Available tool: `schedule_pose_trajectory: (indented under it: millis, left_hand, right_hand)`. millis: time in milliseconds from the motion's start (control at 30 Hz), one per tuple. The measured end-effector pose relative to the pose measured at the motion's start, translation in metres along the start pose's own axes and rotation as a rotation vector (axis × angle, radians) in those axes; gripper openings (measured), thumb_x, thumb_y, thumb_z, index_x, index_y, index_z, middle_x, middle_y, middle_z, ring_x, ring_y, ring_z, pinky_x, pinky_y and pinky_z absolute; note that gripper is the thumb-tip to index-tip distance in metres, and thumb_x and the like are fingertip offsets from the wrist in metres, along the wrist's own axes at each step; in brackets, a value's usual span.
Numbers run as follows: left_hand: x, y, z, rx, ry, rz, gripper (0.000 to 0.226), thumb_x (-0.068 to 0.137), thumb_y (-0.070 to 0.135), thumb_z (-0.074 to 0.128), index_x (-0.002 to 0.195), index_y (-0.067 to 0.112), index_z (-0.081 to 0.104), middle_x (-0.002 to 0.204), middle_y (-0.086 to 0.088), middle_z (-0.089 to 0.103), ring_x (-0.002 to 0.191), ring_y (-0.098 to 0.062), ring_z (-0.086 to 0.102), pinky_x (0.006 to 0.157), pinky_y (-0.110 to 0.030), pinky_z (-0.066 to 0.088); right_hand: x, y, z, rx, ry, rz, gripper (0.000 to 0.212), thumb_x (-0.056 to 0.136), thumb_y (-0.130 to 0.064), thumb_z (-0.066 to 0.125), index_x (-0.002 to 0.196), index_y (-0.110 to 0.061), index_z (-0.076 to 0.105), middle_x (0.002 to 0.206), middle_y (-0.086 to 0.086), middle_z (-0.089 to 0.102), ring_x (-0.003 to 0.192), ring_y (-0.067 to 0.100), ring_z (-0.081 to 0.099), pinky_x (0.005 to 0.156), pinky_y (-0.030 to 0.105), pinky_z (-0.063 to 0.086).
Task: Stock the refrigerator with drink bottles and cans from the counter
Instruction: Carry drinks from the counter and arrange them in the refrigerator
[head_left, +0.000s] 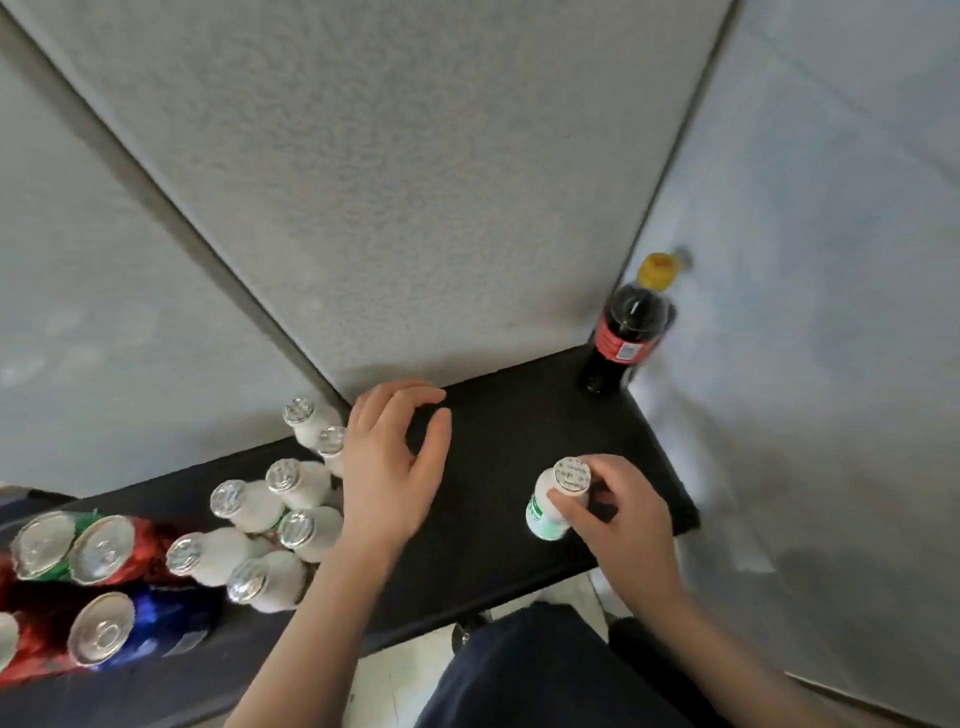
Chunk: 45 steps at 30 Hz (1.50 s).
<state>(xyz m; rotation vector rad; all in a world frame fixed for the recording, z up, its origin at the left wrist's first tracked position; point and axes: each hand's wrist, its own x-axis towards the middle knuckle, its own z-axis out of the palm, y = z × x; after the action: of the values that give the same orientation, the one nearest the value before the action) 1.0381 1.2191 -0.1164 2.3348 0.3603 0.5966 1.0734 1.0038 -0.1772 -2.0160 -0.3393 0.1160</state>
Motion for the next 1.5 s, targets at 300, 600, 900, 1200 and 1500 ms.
schedule_pose_trajectory:
  millis: [300,600,900,1200,1500]
  left_hand:
    - [0.089,0.070,0.108,-0.212,-0.315,0.128,0.038,0.094,0.025,0.056,0.130,0.014,0.049,0.130,-0.002,0.051,0.114,-0.008,0.048,0.086,-0.022,0.039]
    - [0.105,0.094,0.170,-0.362,-0.396,0.096,0.029,0.093,0.022,0.056,0.120,0.015,0.047,0.102,0.004,0.056,0.092,-0.013,0.055,0.084,-0.033,0.049]
    - [0.061,0.070,0.134,-0.472,-0.177,0.029,0.014,0.091,0.028,0.059,0.095,0.039,0.051,0.086,0.023,0.056,0.086,0.011,0.054,0.074,-0.007,0.040]
    - [-0.015,0.046,0.039,-0.651,-0.106,-0.141,0.014,0.080,0.040,0.058,0.093,0.038,0.054,0.094,0.020,0.066,0.092,0.000,0.062,0.080,-0.011,0.045]
    - [-0.109,0.017,-0.026,-0.577,0.133,-0.290,0.024,0.081,0.027,0.059,0.095,0.009,0.055,0.087,0.013,0.062,0.080,0.001,0.060,0.070,-0.006,0.044]
  right_hand:
    - [-0.032,0.026,-0.051,-0.076,0.285,0.119,0.021,0.075,-0.048,0.064,0.094,-0.049,0.055,0.099,-0.025,0.059,0.089,-0.002,0.059,0.070,0.007,0.044]
    - [-0.059,0.025,-0.063,-0.144,0.371,0.199,0.023,0.083,-0.031,0.071,0.102,-0.035,0.058,0.095,-0.022,0.060,0.092,0.000,0.056,0.075,0.021,0.048]
    - [-0.070,0.012,-0.070,-0.145,0.380,0.207,0.021,0.082,-0.045,0.055,0.101,-0.039,0.055,0.097,-0.020,0.060,0.094,0.000,0.056,0.076,0.025,0.050]
    - [-0.053,-0.007,-0.057,-0.088,0.336,0.153,0.009,0.093,-0.045,0.044,0.095,-0.038,0.049,0.091,-0.014,0.054,0.085,-0.004,0.053,0.072,0.010,0.041]
    - [-0.021,-0.041,0.002,0.182,0.107,0.155,0.015,0.088,-0.050,0.036,0.093,-0.047,0.050,0.099,0.009,0.065,0.087,0.015,0.066,0.068,0.018,0.051]
